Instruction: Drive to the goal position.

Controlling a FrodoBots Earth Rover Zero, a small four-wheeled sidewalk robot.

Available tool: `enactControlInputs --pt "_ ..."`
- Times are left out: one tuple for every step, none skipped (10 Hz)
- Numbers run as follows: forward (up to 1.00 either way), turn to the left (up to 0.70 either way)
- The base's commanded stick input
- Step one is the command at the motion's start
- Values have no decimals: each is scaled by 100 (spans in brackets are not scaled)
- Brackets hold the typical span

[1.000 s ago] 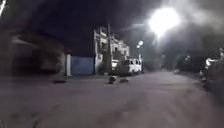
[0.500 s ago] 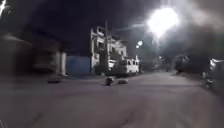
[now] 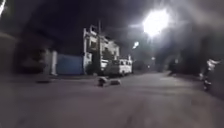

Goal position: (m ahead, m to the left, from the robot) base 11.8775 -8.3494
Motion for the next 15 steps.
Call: enactControlInputs --pt "70 -35" --pt "70 -35" --pt "70 -35" --pt "70 -35" --pt "70 -35" --pt "70 -35" --pt "70 -35" --pt "70 -35" --pt "70 -35" --pt "70 -35" --pt "70 -35" --pt "70 -35" --pt "70 -35" --pt "70 -35" --pt "70 -35"
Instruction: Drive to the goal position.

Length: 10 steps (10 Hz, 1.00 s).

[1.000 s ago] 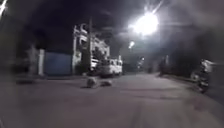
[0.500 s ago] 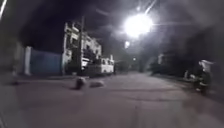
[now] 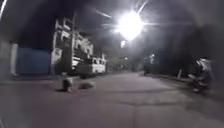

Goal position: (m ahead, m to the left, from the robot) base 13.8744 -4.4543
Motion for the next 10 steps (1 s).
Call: enactControlInputs --pt "70 -35" --pt "70 -35" --pt "70 -35" --pt "70 -35" --pt "70 -35" --pt "70 -35" --pt "70 -35" --pt "70 -35" --pt "70 -35" --pt "70 -35"
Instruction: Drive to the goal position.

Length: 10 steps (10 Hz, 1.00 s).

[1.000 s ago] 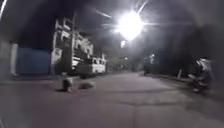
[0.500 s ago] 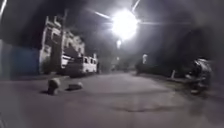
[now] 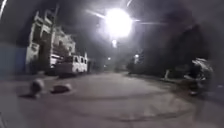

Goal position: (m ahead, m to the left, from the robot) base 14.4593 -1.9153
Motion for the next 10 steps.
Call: enactControlInputs --pt "70 -35" --pt "70 -13" --pt "70 0" --pt "70 0" --pt "70 0" --pt "70 0" --pt "70 0" --pt "70 0" --pt "70 0" --pt "70 0"
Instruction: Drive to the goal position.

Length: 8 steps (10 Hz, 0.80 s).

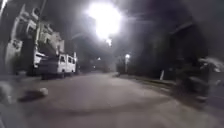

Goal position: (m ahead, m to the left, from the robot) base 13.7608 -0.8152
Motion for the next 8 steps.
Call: enactControlInputs --pt "70 0" --pt "70 0" --pt "70 0" --pt "70 0" --pt "70 0" --pt "70 0" --pt "70 0" --pt "70 0"
